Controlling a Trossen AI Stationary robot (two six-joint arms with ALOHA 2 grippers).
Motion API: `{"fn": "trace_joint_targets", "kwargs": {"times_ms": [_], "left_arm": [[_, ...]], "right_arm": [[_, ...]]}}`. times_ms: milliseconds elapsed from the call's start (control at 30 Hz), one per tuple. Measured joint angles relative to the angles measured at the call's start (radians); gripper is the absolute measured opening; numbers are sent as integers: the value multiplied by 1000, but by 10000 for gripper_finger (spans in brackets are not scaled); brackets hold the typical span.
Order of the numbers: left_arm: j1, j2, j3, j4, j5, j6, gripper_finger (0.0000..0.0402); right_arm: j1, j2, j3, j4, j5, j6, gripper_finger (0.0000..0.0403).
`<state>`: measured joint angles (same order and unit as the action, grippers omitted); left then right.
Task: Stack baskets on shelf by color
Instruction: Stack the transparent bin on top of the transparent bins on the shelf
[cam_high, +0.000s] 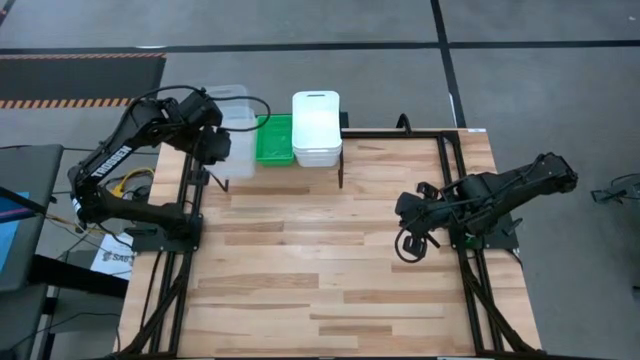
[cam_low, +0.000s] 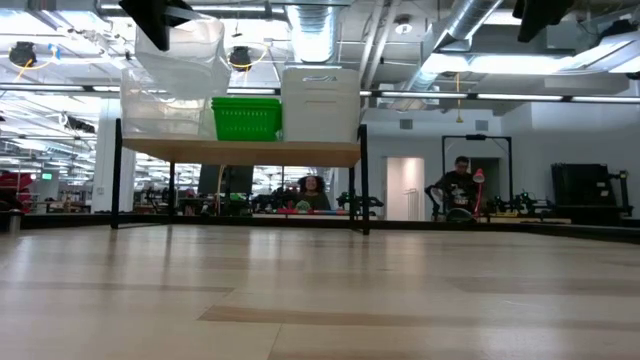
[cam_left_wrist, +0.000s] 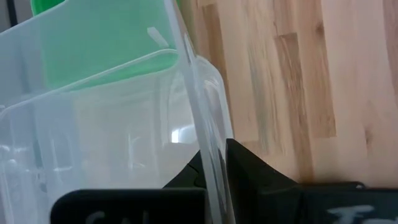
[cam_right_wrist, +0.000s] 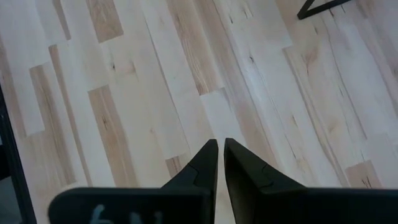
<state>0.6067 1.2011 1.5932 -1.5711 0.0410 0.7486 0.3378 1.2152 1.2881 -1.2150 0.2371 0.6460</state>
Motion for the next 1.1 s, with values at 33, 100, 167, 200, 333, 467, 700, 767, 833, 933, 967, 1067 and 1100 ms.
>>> {"fn": "trace_joint_targets", "kwargs": {"times_ms": [33, 100, 167, 200, 333, 467, 700, 767, 833, 933, 967, 1067, 1100], "left_arm": [[0, 0, 0, 0, 0, 15, 5], [0, 0, 0, 0, -1, 30, 5], [0, 0, 0, 0, -4, 34, 5], [0, 0, 0, 0, -3, 33, 5], [0, -2, -2, 1, -3, 33, 4], [0, -33, -58, 1, 0, 43, 4], [0, -92, -139, -2, -38, 103, 4], [0, -91, -140, 1, -38, 104, 4], [0, -92, -140, 0, -37, 111, 4], [0, -91, -140, 0, -12, 138, 8], [0, -90, -140, 0, -2, 141, 11], [0, -86, -142, 2, 24, 132, 23], [0, -86, -144, 2, 26, 129, 29]], "right_arm": [[0, 0, 0, 0, 0, 0, 52], [0, 0, 0, 0, 0, 0, 52], [0, 0, 0, 0, 2, 0, 52], [0, 0, 0, 0, 10, 0, 52], [0, 0, 0, 0, 30, 0, 52], [0, 0, 0, 0, 31, 0, 52], [0, 0, 0, 0, 31, 9, 52], [0, 0, 0, 0, 31, 12, 52], [0, 0, 0, 0, 31, 11, 52], [-8, 0, 0, 0, 32, 11, 52], [-11, 0, 0, 0, 32, 12, 52], [-21, 0, 0, 0, 33, 19, 52], [-22, 0, 0, 0, 34, 19, 52]]}}
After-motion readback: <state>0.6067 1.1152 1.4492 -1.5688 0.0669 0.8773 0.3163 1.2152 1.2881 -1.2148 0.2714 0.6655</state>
